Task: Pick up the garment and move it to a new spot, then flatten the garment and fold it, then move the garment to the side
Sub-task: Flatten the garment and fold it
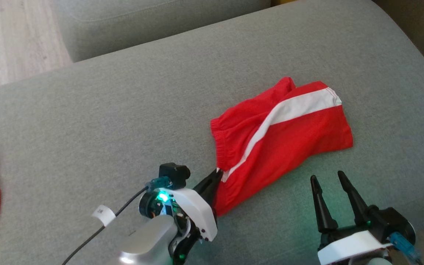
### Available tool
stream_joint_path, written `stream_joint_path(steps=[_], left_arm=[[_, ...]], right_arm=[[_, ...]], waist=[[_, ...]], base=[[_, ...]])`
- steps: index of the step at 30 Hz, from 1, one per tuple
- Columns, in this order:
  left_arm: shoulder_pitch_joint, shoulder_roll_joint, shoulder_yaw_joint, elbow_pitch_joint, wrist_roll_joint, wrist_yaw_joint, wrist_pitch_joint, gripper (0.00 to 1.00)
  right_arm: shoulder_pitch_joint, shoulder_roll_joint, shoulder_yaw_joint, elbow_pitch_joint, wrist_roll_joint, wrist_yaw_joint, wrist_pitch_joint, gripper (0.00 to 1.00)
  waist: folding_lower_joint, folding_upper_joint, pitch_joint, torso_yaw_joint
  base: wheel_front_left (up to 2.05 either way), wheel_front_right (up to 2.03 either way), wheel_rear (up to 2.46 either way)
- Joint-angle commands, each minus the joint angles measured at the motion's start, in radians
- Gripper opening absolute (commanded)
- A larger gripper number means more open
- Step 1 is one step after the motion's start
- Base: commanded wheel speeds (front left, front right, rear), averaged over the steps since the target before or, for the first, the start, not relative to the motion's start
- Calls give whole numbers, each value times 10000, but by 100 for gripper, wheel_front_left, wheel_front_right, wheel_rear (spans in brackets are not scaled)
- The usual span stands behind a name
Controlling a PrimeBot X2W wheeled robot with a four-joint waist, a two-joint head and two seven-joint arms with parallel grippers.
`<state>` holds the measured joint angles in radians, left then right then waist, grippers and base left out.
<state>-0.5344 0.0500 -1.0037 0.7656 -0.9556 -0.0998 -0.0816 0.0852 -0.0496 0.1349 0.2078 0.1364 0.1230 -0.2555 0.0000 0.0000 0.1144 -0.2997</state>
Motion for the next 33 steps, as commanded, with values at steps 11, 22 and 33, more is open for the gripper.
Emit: stream_joint_path(steps=[11,22,33], left_arm=[[-468,91,287,-243,-573,-191,-1199,0],[36,2227,961,-2047,-508,212,-1417,0],[400,4076,1247,-4102,-360,1270,-805,0]], right_arm=[[-16,-48,-22,-221,75,77,-63,100],[173,-14,-159,-4,2070,77,-63,100],[-1877,-1947,2195,1344,5307,77,54,100]], waist=[[0,0,-539,736],[0,0,-1044,1956],[0,0,-755,2687]], base=[[0,0,0],[0,0,0],[0,0,0]])
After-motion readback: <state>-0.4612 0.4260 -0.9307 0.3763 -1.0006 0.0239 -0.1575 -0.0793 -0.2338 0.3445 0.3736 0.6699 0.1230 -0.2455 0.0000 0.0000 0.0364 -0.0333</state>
